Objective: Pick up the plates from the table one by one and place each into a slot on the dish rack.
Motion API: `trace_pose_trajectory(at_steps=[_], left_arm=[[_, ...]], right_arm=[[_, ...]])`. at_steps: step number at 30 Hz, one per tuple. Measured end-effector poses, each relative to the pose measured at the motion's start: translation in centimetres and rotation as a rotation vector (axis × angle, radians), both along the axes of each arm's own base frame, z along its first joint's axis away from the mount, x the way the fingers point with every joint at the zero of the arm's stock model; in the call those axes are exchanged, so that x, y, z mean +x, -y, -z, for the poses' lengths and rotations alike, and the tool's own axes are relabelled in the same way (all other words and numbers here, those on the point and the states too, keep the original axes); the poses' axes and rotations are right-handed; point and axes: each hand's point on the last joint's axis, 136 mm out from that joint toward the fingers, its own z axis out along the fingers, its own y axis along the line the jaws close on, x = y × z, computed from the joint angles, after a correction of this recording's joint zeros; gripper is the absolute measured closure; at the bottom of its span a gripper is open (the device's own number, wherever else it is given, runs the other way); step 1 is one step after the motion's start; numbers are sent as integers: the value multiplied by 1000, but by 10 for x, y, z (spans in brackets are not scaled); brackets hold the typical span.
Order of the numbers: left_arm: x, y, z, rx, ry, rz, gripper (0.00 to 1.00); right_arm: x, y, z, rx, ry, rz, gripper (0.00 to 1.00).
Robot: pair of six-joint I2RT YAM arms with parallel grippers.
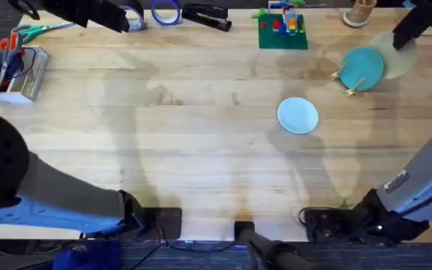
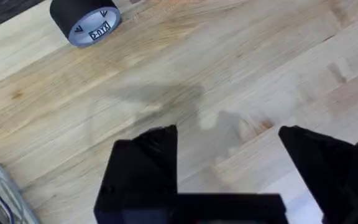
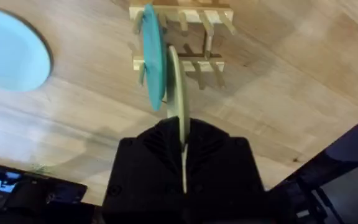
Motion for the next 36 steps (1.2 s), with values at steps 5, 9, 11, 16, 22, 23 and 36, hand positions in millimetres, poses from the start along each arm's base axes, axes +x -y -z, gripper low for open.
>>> trace_pose_trajectory(at_steps=[5, 9, 11, 16, 22, 23, 36], left_arm=[[0, 0, 0, 0, 0, 0, 7], [0, 0, 0, 0, 0, 0, 7], [0, 0, 0, 0, 0, 0, 7], [0, 0, 0, 0, 0, 0, 7], [0, 0, 0, 0, 0, 0, 7], [0, 0, 0, 0, 0, 0, 7], [0, 0, 0, 0, 0, 0, 7]], right_arm=[[0, 0, 1, 1, -4, 0, 970], [0, 0, 3, 2, -9, 0, 970], [1, 0, 7, 5, -17, 0, 970], [3, 1, 22, 14, -54, 0, 970], [3, 2, 27, 16, -68, 0, 970], [3, 2, 27, 16, -68, 0, 970], [3, 2, 27, 16, -68, 0, 940]])
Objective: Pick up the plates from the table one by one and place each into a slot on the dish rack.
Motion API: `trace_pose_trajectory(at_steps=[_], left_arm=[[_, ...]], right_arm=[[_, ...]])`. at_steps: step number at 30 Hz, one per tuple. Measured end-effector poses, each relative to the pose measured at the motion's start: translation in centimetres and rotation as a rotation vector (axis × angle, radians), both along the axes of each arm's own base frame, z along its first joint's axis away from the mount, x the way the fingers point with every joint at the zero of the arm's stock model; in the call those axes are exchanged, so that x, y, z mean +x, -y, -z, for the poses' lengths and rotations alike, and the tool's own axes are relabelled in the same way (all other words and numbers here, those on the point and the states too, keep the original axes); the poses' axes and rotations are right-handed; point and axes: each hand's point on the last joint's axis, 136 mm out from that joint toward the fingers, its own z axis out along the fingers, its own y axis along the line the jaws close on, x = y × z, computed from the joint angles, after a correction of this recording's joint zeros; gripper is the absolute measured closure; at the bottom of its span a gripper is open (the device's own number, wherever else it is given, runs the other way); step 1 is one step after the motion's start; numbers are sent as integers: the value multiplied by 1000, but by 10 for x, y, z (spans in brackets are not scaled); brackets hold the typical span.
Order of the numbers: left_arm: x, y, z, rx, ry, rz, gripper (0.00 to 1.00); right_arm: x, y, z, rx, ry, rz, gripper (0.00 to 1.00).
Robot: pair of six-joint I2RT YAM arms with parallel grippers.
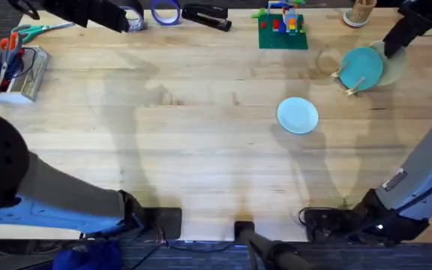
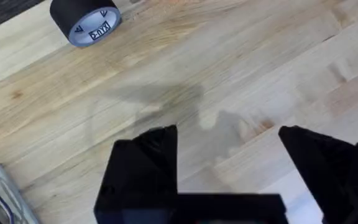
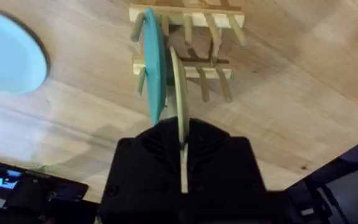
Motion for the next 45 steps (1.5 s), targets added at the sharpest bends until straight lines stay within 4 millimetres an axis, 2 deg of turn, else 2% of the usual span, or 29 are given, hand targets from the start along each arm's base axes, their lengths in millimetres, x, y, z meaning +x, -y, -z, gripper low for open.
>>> trace_pose_trajectory(at_steps=[6, 14, 40, 43, 44, 45], left_arm=[[0, 0, 0, 0, 0, 0, 7], [0, 0, 0, 0, 0, 0, 7], [0, 0, 0, 0, 0, 0, 7], [0, 0, 0, 0, 0, 0, 7], [0, 0, 0, 0, 0, 0, 8], [0, 0, 0, 0, 0, 0, 7]], right_arm=[[1, 0, 0, -1, 4, 0, 933], [1, 0, 0, -1, 4, 3, 871], [1, 0, -1, -2, 8, 3, 860], [0, 0, -11, -8, 32, 3, 797], [-4, -1, -32, -22, 82, 3, 764], [-5, -2, -40, -28, 103, 4, 750]])
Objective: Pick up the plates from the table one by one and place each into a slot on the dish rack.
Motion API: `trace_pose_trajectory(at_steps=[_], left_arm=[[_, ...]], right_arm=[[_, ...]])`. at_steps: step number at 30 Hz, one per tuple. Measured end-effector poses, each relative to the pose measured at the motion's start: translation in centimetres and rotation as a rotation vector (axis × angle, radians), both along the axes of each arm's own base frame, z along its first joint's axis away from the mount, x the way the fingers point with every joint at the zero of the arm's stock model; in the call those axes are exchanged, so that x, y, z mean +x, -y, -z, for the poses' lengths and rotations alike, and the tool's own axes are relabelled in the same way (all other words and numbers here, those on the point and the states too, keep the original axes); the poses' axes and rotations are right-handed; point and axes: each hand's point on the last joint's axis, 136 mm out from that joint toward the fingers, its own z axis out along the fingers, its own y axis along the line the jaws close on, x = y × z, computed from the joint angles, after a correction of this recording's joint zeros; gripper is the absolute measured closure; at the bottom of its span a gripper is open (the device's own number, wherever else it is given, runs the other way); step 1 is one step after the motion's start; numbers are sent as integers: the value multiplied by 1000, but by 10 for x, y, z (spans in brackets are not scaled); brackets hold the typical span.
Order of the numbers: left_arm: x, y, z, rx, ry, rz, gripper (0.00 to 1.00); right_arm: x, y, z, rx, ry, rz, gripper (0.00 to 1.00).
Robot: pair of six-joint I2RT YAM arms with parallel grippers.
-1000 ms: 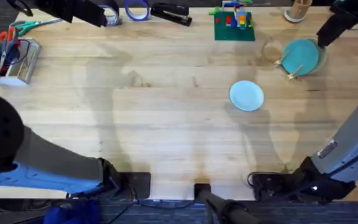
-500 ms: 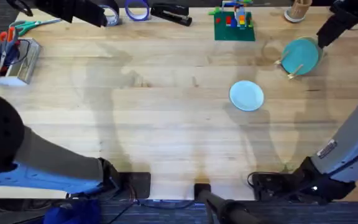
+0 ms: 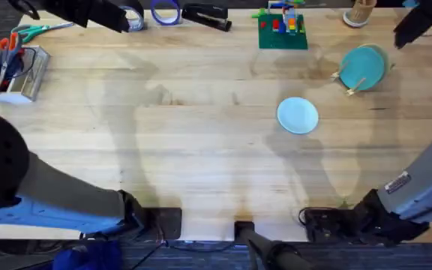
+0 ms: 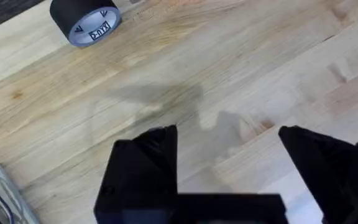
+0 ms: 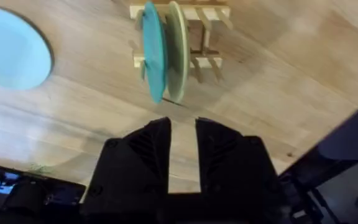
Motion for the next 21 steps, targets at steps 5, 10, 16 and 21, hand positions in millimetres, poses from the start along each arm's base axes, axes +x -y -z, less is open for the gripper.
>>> trace_pose_trajectory(at_steps=[5, 10, 16, 21], left_arm=[[0, 0, 0, 0, 0, 0, 7], [0, 0, 0, 0, 0, 0, 7], [0, 0, 0, 0, 0, 0, 7], [0, 0, 0, 0, 0, 0, 7]], right_arm=[[-10, -3, -40, -27, 100, 4, 459], [-27, -8, -83, -59, 212, 3, 6], [-39, -14, -110, -79, 286, -6, 6], [-45, -19, -121, -84, 317, -13, 8]])
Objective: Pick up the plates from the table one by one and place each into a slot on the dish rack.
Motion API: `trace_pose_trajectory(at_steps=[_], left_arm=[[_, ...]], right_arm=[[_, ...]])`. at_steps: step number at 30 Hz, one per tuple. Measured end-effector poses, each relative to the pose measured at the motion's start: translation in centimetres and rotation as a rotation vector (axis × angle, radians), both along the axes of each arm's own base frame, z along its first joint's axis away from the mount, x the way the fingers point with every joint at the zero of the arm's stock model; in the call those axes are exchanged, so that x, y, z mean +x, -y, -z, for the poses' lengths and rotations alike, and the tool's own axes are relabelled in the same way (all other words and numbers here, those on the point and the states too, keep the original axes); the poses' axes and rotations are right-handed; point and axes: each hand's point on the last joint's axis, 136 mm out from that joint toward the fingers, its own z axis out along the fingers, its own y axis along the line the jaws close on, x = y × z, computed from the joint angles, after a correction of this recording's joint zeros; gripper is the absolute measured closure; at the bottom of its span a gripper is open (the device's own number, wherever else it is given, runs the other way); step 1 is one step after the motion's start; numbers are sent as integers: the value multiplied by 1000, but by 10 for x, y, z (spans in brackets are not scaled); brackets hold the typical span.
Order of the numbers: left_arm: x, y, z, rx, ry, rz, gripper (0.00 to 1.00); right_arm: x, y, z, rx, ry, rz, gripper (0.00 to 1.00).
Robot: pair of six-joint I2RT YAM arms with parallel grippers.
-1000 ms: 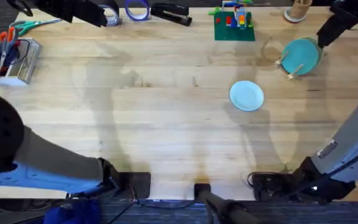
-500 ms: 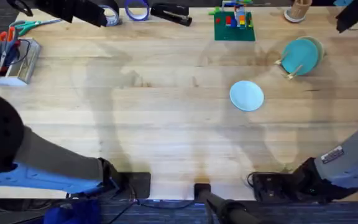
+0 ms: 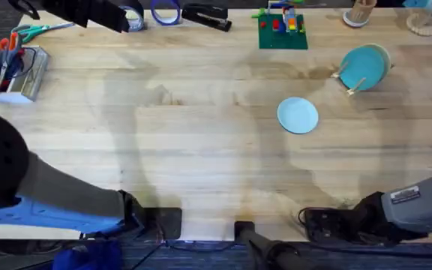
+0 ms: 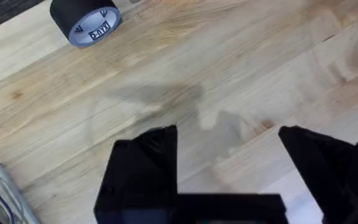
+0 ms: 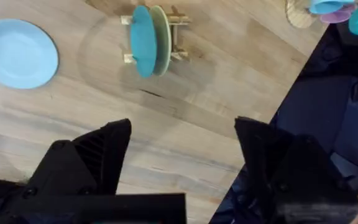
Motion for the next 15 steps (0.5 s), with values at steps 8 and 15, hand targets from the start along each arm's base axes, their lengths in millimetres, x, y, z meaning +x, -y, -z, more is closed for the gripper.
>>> trace_pose_trajectory(at_steps=[8, 15], left_arm=[[0, 0, 0, 0, 0, 0, 8], [0, 0, 0, 0, 0, 0, 7]], right_arm=[[5, -6, -2, -1, 19, -16, 5], [26, -19, -11, 22, 111, 24, 6]])
